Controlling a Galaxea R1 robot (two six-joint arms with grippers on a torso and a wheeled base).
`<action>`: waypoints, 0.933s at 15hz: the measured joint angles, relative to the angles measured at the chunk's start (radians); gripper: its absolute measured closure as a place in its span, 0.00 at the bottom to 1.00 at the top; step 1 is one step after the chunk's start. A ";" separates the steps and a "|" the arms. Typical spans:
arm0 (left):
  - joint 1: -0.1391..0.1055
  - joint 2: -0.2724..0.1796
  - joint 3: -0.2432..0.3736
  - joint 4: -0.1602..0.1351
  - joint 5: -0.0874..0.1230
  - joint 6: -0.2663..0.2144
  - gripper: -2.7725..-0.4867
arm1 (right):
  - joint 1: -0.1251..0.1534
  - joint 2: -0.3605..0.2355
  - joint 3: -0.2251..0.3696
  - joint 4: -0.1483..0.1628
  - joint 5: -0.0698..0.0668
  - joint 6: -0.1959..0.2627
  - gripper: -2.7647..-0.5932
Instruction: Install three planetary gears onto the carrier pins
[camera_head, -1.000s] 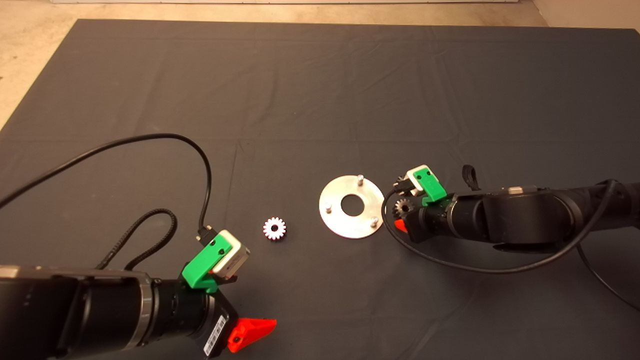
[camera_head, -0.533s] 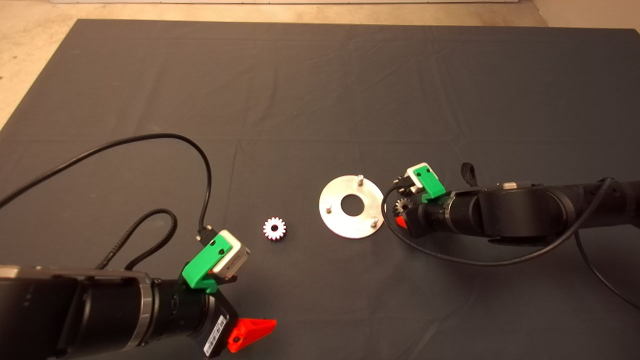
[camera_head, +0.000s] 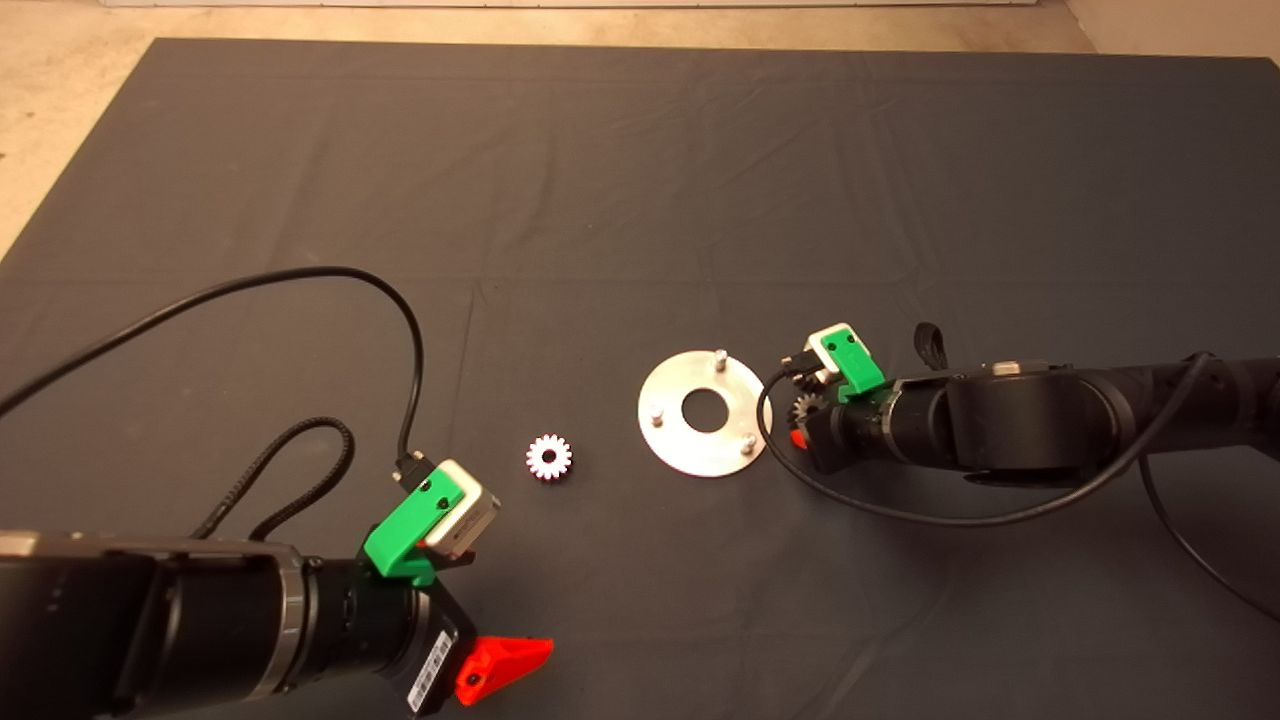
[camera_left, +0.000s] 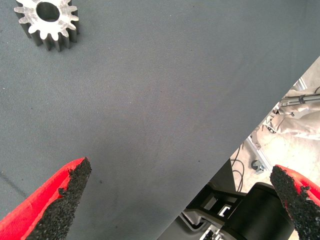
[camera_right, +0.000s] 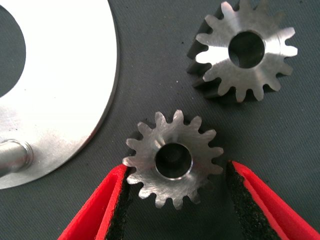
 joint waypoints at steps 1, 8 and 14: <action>0.000 0.000 0.000 0.000 0.000 0.000 0.07 | 0.000 0.001 0.000 0.000 0.000 0.000 0.64; 0.000 0.000 0.000 0.000 -0.014 0.000 0.07 | 0.000 0.002 0.000 0.000 0.001 0.000 0.71; 0.000 0.000 0.000 0.000 -0.021 -0.001 0.07 | 0.000 0.003 0.000 -0.011 0.001 0.000 0.71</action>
